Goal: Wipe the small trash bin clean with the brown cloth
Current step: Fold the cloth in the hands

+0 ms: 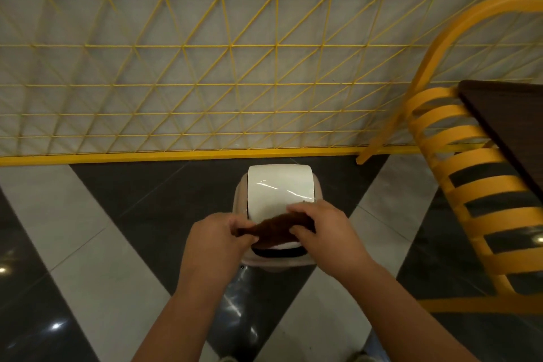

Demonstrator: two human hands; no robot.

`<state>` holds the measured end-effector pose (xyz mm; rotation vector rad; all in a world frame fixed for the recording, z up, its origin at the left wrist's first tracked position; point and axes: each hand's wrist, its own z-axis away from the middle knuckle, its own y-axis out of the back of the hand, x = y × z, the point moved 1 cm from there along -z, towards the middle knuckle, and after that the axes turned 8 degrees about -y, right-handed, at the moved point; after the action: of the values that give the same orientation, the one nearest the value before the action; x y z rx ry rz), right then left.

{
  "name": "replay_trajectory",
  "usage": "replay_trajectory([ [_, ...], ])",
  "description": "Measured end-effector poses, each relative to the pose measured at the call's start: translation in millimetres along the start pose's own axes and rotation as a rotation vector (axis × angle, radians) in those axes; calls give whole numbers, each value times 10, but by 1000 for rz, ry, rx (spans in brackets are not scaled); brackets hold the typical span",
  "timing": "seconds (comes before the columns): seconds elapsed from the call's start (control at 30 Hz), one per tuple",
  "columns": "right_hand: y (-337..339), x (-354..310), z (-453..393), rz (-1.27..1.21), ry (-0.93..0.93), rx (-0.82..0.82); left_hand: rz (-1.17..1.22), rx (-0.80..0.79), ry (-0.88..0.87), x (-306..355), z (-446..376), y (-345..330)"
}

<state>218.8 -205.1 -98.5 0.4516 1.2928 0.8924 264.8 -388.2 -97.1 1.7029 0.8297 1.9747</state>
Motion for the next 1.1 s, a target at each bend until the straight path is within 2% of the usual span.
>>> replay_trajectory([
  [0.07,-119,68,87,41,33,32,-92,-9,-28,-67,59,-9],
  [0.13,-285,151,188,-43,-13,19,-29,-36,-55,-195,120,-10],
  [0.27,-534,221,357,-603,-253,-150,336,-187,43,-404,195,-31],
  [0.33,-574,208,400,-824,-366,-190,425,-189,81,-446,226,-80],
  [0.4,-597,208,393,-945,-457,-194,612,-152,142,-470,238,-129],
  [0.5,-599,190,316,-999,-575,-225,1002,-123,295,-478,206,-160],
  [0.6,-533,207,217,-1221,-702,-329,1149,-174,416,-461,162,-229],
  [0.67,-423,227,184,-1309,-661,-414,1152,-177,438,-448,137,-270],
  [0.77,-345,299,126,-1185,-528,-447,1139,-170,416,-460,71,-264],
  [0.9,-304,310,13,-1092,-432,-303,1098,-215,346,-415,-41,-247],
  [1.1,-24,286,-98,-808,-62,-123,1134,-191,337,-234,-298,-207],
])
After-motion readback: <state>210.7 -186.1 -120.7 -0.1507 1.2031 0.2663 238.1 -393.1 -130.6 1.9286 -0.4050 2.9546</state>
